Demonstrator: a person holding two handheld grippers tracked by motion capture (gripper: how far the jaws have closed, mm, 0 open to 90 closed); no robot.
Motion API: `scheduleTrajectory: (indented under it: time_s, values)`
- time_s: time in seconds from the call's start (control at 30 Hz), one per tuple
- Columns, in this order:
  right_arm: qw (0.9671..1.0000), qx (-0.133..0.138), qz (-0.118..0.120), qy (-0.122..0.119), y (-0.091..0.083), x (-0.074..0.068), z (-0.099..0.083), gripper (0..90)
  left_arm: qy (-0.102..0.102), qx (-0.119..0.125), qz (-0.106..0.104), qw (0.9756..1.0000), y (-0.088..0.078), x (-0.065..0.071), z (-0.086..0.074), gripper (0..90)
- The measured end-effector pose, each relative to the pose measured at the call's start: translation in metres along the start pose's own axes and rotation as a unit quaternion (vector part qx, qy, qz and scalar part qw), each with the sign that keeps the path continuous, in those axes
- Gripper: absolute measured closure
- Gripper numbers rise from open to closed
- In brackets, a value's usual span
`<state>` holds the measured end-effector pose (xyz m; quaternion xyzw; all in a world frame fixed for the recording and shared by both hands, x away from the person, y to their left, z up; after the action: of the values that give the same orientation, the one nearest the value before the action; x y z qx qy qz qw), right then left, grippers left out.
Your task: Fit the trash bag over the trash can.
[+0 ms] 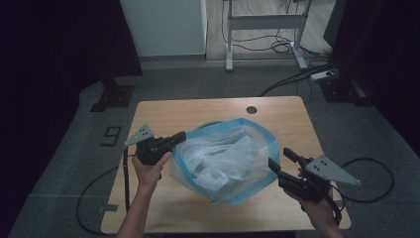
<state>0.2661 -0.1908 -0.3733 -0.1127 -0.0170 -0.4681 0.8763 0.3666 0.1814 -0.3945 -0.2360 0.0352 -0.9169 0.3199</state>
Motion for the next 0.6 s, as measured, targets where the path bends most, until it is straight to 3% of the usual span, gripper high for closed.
scheduleTrajectory:
  time_s: [0.2, 0.37, 0.47, 0.6]
  values:
    - [0.9991, -0.014, 0.019, 0.034, 0.016, 0.009, -0.010, 42.0, -0.002, 0.004, 0.000, 1.0000, 0.000, -0.001, -0.001, 90.0]
    - [0.9969, -0.005, 0.069, 0.038, 0.031, 0.010, -0.011, 73.3, -0.006, 0.007, 0.008, 0.9999, 0.002, -0.005, 0.000, 90.0]
    - [0.9971, -0.011, 0.066, 0.034, 0.040, 0.013, -0.011, 86.9, -0.007, 0.015, 0.013, 0.9998, 0.001, -0.007, 0.001, 90.0]
    - [0.9974, -0.039, 0.045, 0.041, 0.056, 0.022, -0.019, 88.9, -0.014, 0.023, 0.026, 0.9993, 0.002, -0.013, 0.004, 90.0]
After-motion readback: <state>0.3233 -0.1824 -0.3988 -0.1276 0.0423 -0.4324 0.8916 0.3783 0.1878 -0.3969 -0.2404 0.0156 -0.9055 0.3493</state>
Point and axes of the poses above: each handheld gripper's, and its own axes: y roughly forward along the jaws, z roughly out of its top, x roughly to its right, the point moved 4 cm from there along y, roughly forward along the jaws, and after that the axes turned 11 degrees about -y, right-handed, at the moved point
